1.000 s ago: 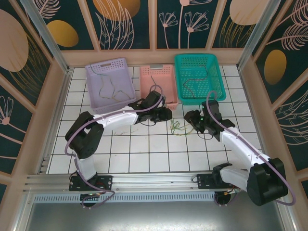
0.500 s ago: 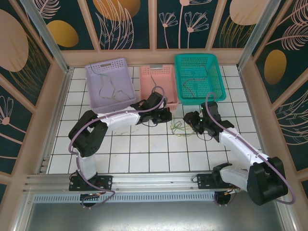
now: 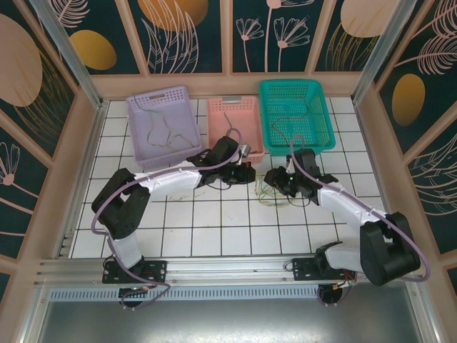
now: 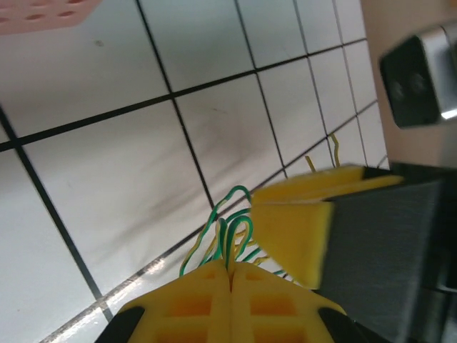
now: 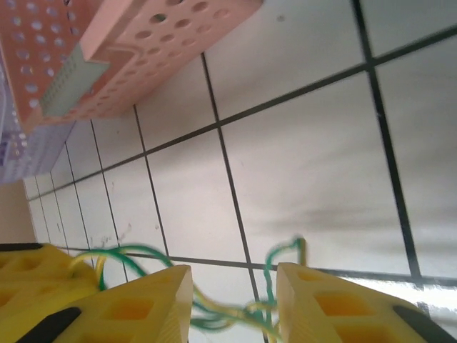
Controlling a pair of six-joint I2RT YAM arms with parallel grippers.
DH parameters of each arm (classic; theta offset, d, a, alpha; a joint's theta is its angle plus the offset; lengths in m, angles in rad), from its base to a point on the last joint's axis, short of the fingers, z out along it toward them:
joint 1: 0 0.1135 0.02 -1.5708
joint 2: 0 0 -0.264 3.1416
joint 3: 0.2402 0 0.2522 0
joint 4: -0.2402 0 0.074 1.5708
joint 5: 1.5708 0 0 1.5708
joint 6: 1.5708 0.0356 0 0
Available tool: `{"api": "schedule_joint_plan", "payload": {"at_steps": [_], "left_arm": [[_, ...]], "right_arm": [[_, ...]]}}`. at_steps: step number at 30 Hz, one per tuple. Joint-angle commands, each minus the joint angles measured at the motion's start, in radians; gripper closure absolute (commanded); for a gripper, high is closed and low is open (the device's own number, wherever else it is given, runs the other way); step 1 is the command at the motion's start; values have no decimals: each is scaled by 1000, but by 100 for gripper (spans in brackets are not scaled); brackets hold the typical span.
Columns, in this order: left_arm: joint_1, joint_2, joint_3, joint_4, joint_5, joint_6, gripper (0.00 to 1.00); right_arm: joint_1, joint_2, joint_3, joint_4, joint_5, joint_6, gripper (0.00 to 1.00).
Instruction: Untangle the cables
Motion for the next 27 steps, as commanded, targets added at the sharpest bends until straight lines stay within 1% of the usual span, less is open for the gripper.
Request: {"api": "schedule_joint_plan", "payload": {"at_steps": [1, 4, 8, 15, 19, 23, 27], "left_arm": [[0, -25, 0, 0, 69, 67, 100], [0, -12, 20, -27, 76, 86, 100], [9, 2, 36, -48, 83, 102, 100], [16, 5, 46, -56, 118, 114, 100], [16, 6, 48, -55, 123, 114, 100], [16, 5, 51, -55, 126, 110, 100], [17, 4, 52, -51, 128, 107, 100]], "right_arm": [[5, 32, 68, -7, -74, -188, 67], [5, 23, 78, -14, -99, -230, 67], [3, -5, 70, -29, -107, -250, 65], [4, 16, 39, -6, -171, -273, 65], [3, 39, 36, -4, -166, -278, 69], [4, 44, 24, 15, -150, -264, 79], [3, 50, 23, 45, -156, -240, 80]]}}
